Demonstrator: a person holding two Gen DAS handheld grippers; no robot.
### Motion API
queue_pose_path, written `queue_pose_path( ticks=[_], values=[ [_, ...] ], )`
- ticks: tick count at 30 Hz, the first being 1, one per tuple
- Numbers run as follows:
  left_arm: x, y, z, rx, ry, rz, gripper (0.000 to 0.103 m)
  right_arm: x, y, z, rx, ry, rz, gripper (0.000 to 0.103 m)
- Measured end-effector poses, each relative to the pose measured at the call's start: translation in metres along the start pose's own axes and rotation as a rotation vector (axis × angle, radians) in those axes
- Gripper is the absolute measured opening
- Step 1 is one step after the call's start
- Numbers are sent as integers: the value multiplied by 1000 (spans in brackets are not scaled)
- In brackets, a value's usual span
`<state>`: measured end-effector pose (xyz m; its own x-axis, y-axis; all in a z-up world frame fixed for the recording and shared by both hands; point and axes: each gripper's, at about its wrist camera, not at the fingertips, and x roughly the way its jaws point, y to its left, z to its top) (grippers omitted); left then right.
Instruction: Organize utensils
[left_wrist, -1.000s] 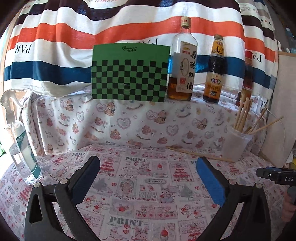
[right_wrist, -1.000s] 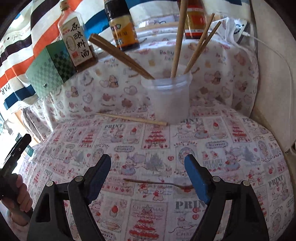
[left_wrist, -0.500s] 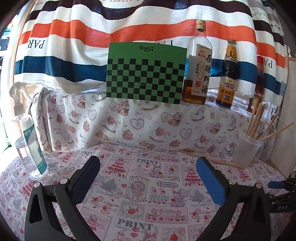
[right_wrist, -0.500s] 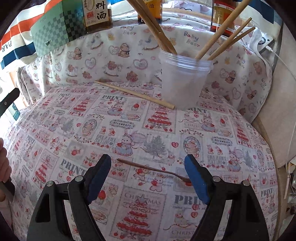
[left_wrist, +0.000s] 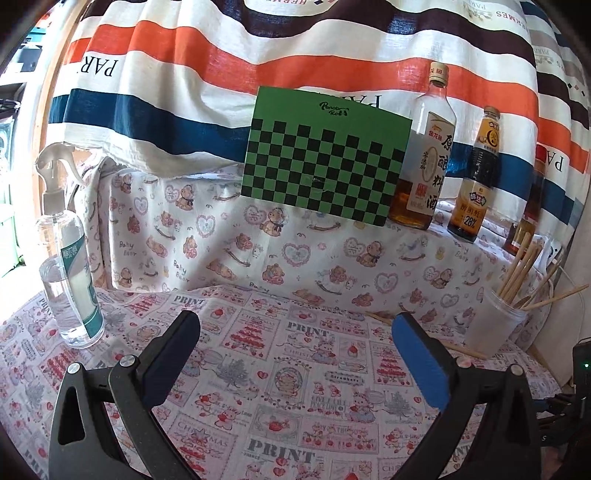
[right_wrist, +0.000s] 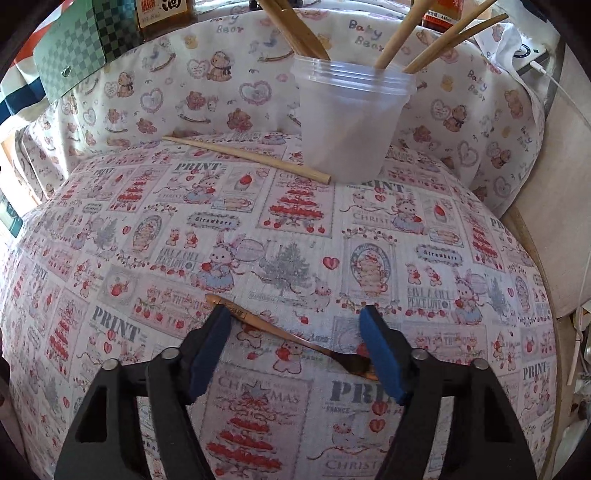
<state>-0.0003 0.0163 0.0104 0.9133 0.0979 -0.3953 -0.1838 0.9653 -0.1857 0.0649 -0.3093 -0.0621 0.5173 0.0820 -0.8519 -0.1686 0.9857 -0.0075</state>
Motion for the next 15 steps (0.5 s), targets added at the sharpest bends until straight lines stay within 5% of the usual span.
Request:
queue_pose_path(
  ticks=[5,8,15],
  values=[
    [-4,-4,0,37,-38,34,103,-4,-8,1,34,4,-5,14],
    [-5,-6,0,63,-51,49,103,-5,-17,1,80,6,1,4],
    [-7,-15,-2,105,-44,50,103,-5,-28,1,150,18,69,4]
  ],
)
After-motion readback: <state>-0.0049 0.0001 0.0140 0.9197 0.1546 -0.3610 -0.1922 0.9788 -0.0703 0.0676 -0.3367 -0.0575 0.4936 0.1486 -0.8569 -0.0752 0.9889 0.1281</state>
